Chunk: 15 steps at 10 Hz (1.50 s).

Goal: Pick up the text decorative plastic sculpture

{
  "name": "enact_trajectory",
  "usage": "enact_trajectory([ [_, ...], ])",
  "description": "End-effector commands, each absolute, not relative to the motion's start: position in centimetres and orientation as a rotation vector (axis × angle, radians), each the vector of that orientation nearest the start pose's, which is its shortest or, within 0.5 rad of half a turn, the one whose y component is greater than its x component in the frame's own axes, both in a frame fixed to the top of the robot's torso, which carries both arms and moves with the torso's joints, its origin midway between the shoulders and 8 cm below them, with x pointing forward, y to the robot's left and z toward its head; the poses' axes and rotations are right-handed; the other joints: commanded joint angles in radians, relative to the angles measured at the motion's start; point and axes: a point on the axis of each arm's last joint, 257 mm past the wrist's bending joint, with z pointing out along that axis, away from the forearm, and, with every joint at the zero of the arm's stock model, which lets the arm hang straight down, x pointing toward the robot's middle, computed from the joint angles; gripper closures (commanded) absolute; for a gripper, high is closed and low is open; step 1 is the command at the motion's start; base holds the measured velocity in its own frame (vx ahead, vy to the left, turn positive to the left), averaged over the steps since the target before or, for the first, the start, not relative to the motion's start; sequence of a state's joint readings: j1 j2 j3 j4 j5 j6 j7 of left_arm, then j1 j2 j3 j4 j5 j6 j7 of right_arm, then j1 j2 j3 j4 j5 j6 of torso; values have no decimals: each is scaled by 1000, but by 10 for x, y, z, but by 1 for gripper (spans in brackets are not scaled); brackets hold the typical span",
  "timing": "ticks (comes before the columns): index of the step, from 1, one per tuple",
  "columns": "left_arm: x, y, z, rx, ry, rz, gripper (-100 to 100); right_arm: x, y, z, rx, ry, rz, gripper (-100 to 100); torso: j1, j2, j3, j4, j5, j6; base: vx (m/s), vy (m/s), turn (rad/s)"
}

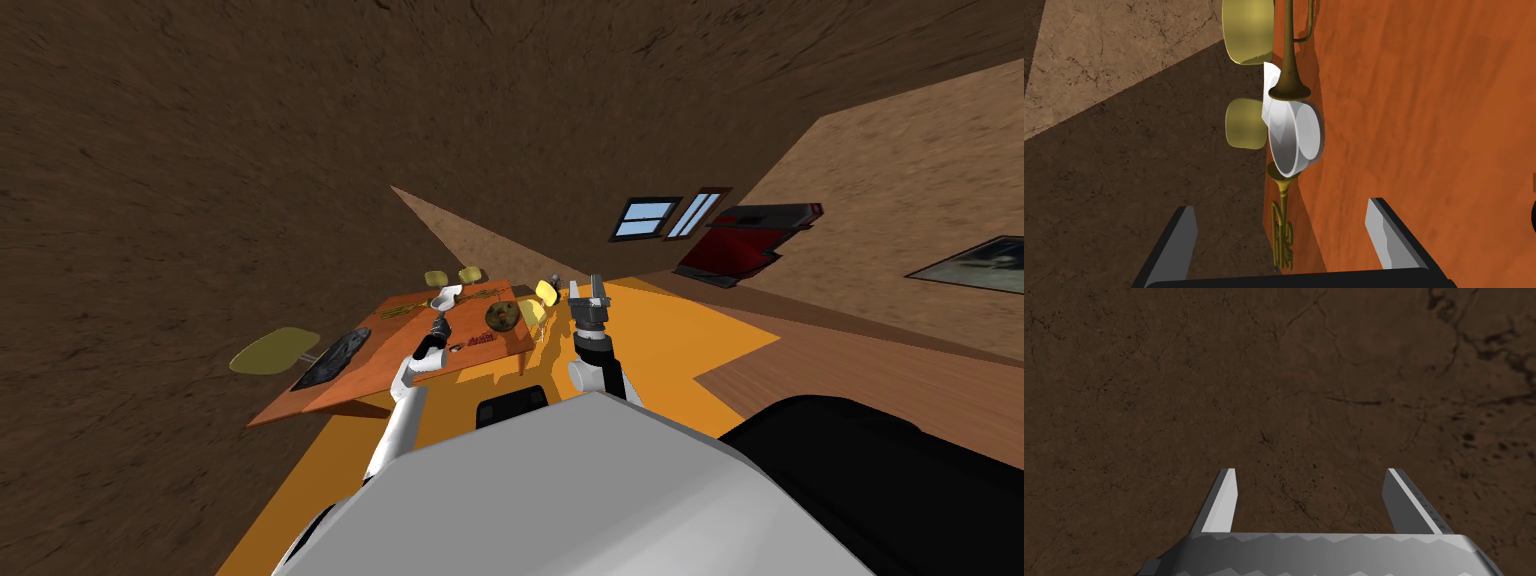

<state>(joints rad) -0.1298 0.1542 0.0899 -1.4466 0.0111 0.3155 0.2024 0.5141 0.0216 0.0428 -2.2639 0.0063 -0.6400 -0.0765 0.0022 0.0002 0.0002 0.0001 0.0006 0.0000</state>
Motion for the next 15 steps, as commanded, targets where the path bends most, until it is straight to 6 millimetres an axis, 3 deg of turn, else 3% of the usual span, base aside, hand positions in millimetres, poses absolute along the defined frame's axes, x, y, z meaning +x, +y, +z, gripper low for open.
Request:
enact_trajectory([
  [1,565,310,-310,-1587,1332,-986,-100,323,-265,38,609,500,1431,0,0,0,0,0,0,0,-5,43,-7],
  [2,575,304,-311,-1609,1350,-978,-100,323,-265,38,609,500,1431,0,0,0,0,0,0,0,-13,54,-1],
  [3,571,306,-328,-1648,1377,-944,-100,323,-265,38,609,500,1431,0,1,0,0,0,0,0,-10,44,-7],
  [7,582,295,-349,-1732,1444,-886,-100,323,-265,38,609,500,1431,0,-1,0,0,0,0,0,-3,30,-5],
  [8,577,295,-361,-1764,1467,-854,-100,323,-265,38,609,500,1431,0,0,0,0,0,0,0,-4,42,-7],
  [12,583,282,-376,-1847,1539,-787,-100,323,-265,38,609,500,1431,0,-1,-1,0,0,0,0,0,28,-8],
  [13,576,282,-389,-1879,1562,-750,-100,323,-265,38,609,500,1431,0,-1,0,0,0,0,0,-2,27,-10],
  [14,582,275,-387,-1896,1582,-742,-100,323,-265,38,609,500,1431,0,-1,0,0,0,0,0,-1,25,-12],
  [15,573,275,-401,-1931,1607,-699,-100,323,-265,38,609,500,1431,0,-1,0,0,0,0,0,4,23,-11],
])
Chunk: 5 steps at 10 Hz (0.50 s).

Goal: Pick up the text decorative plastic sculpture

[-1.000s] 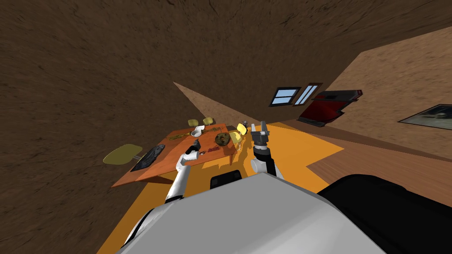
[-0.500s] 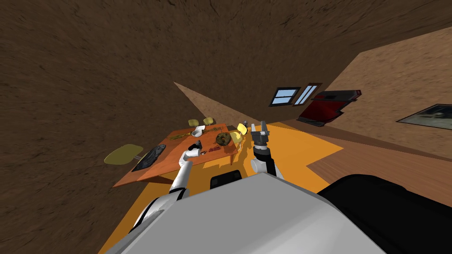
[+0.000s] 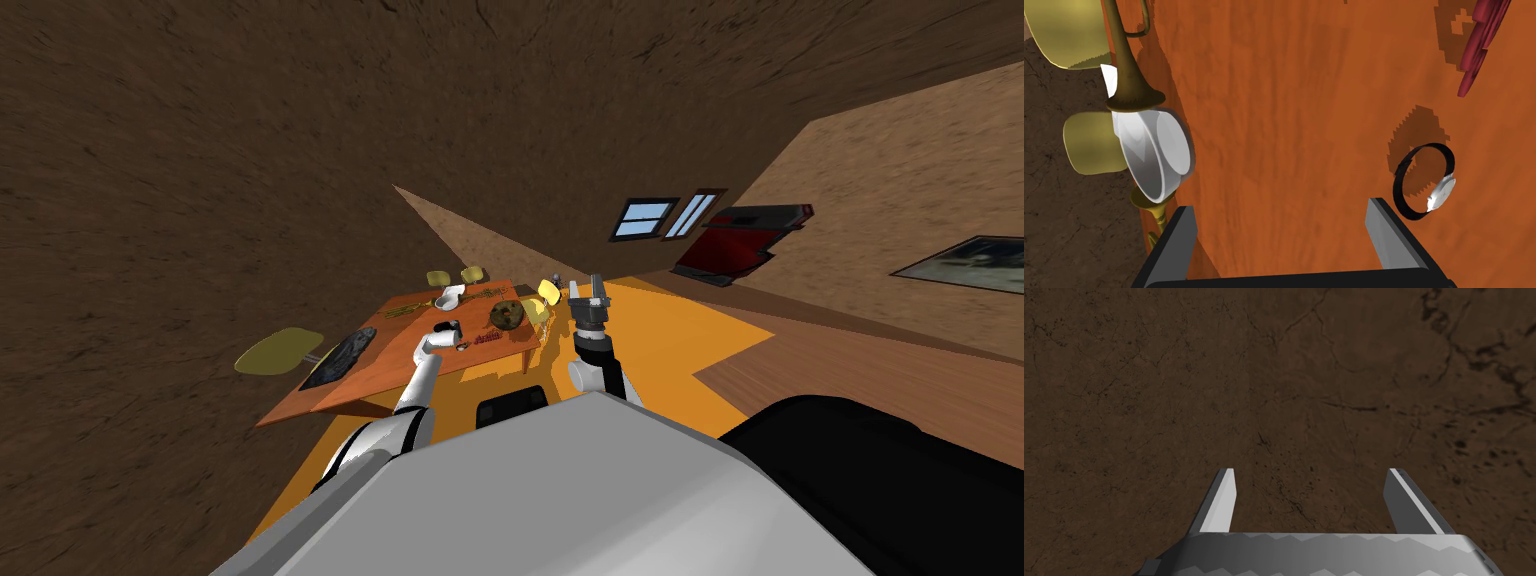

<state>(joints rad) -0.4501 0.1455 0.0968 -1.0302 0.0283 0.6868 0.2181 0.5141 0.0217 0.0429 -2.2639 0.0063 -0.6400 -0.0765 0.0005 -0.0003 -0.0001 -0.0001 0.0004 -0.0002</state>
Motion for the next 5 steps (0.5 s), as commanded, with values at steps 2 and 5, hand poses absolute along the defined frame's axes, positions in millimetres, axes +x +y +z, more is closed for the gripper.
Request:
enact_trajectory([
  [2,569,268,-411,-1982,1654,-643,-100,323,-265,38,609,500,1431,0,0,0,0,0,0,0,9,19,-14],
  [5,570,250,-411,-2040,1720,-583,-100,323,-265,38,609,500,1431,0,-1,0,0,0,0,0,7,15,-17],
])
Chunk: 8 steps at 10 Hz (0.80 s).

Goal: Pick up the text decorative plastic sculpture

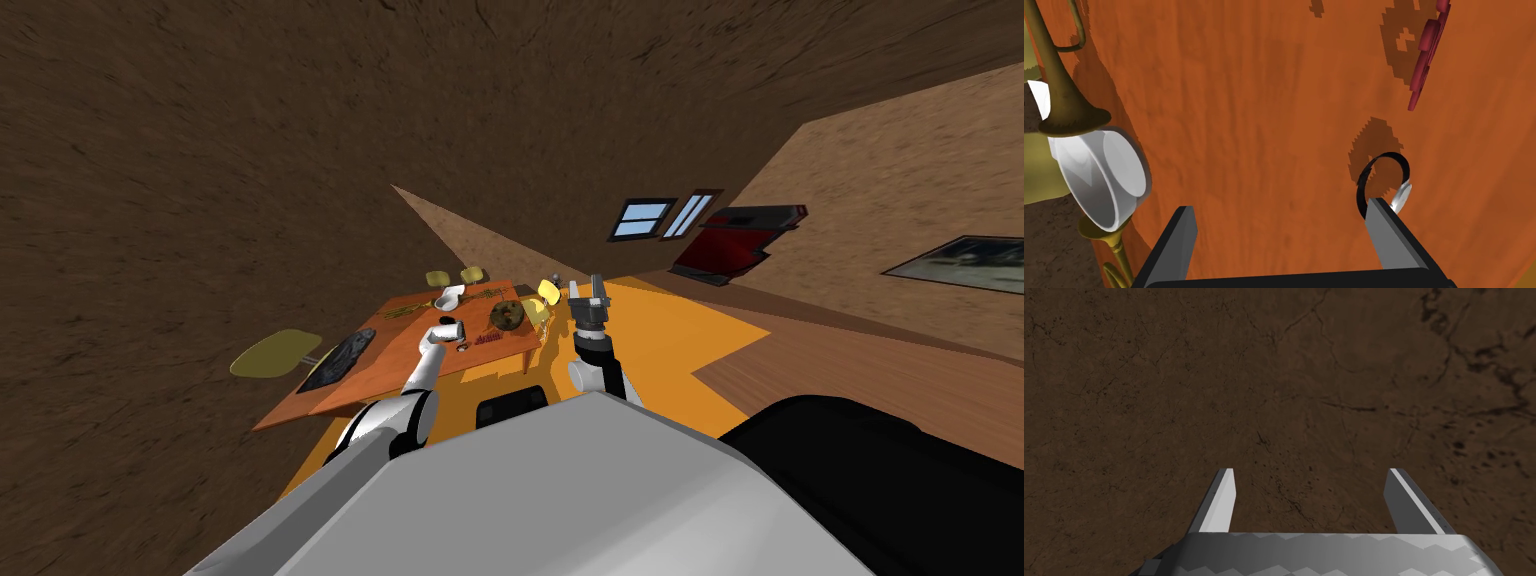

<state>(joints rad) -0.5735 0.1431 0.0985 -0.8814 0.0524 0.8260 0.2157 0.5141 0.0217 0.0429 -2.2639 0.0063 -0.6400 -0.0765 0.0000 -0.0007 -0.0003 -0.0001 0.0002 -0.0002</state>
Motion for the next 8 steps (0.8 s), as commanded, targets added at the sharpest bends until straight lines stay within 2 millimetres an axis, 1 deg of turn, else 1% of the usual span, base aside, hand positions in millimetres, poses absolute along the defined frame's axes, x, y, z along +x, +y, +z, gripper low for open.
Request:
enact_trajectory([
  [1,559,252,-423,-2068,1740,-540,-100,323,-265,38,609,500,1431,0,0,0,0,0,0,0,11,12,-15],
  [2,562,242,-418,-2083,1766,-524,-100,323,-265,38,609,500,1431,0,0,0,0,0,0,0,11,10,-19],
  [3,552,243,-428,-2108,1782,-487,-100,323,-265,38,609,500,1431,0,0,0,0,0,0,0,10,7,-15],
  [4,552,234,-425,-2127,1813,-462,-100,323,-265,38,609,500,1431,0,0,0,0,0,0,0,14,5,-21],
  [5,543,236,-434,-2149,1826,-426,-100,323,-265,38,609,500,1431,0,-1,0,0,0,0,0,14,3,-15],
  [6,543,226,-429,-2165,1857,-402,-100,323,-265,38,609,500,1431,0,-1,0,0,0,0,0,16,2,-23],
  [7,535,227,-437,-2181,1866,-374,-100,323,-265,38,609,500,1431,0,-1,0,0,0,0,0,16,3,-17],
  [8,535,227,-437,-2181,1866,-374,-100,323,-265,38,609,500,1431,0,-1,0,0,0,0,0,7,1,4],
])
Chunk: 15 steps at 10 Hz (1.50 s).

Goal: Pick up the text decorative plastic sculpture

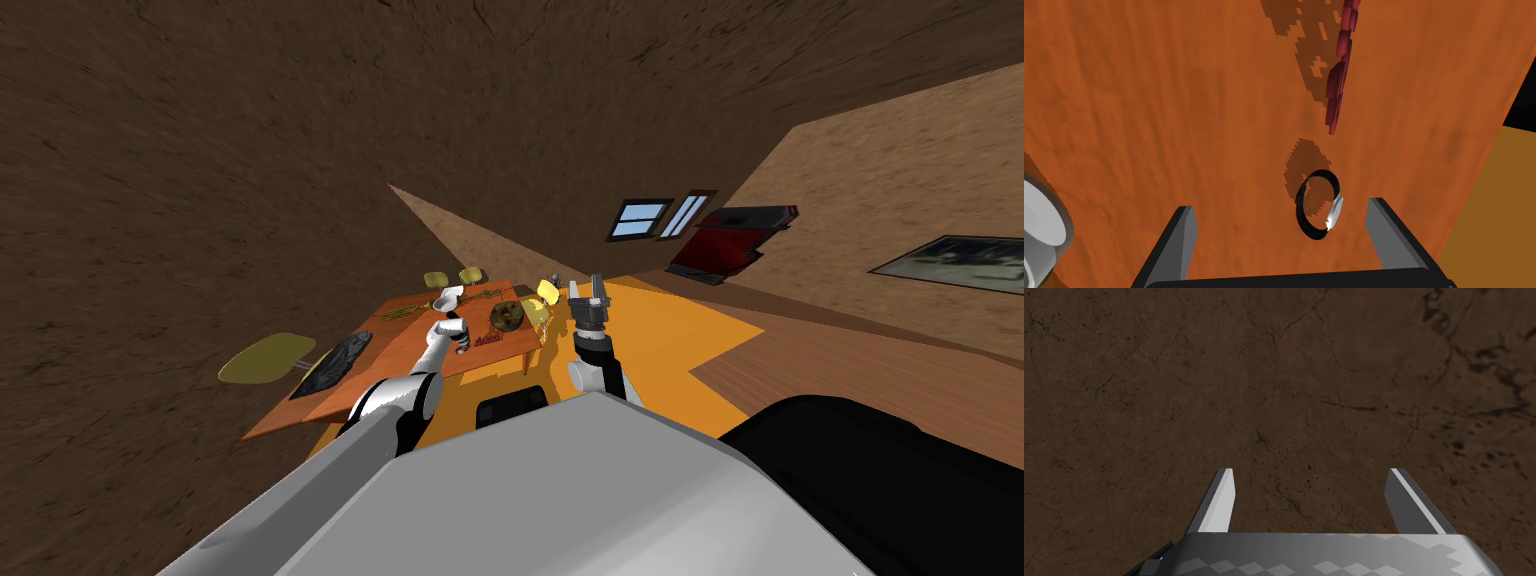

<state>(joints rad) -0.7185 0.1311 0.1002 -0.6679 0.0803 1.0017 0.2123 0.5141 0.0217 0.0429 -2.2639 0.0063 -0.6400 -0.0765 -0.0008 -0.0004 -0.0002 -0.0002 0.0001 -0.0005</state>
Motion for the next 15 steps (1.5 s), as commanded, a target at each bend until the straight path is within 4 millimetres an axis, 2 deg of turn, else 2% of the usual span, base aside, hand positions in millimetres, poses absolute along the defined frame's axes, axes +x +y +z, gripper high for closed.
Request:
enact_trajectory([
  [1,531,219,-434,-2203,1900,-338,-100,323,-265,38,609,500,1431,0,0,0,0,0,0,0,13,-1,-21],
  [2,527,219,-438,-2211,1905,-323,-100,323,-265,38,609,500,1431,0,0,0,0,0,0,0,14,-2,-18],
  [4,517,203,-434,-2246,1967,-255,-100,323,-265,38,609,500,1431,0,-1,-1,0,0,0,0,27,-4,-32],
  [6,510,204,-438,-2259,1975,-229,-100,323,-265,38,609,500,1431,0,0,-1,-1,0,0,0,19,-1,-5],
  [8,502,197,-437,-2277,2007,-186,-100,323,-265,38,609,500,1431,0,0,-1,0,0,0,0,19,-1,-20],
  [10,488,184,-434,-2306,2061,-112,-100,323,-265,38,609,500,1431,0,-1,-1,0,0,0,0,32,-10,-28],
  [15,477,175,-431,-2323,2101,-58,-100,323,-265,38,609,500,1431,0,0,-1,-1,0,0,0,30,-4,-14],
])
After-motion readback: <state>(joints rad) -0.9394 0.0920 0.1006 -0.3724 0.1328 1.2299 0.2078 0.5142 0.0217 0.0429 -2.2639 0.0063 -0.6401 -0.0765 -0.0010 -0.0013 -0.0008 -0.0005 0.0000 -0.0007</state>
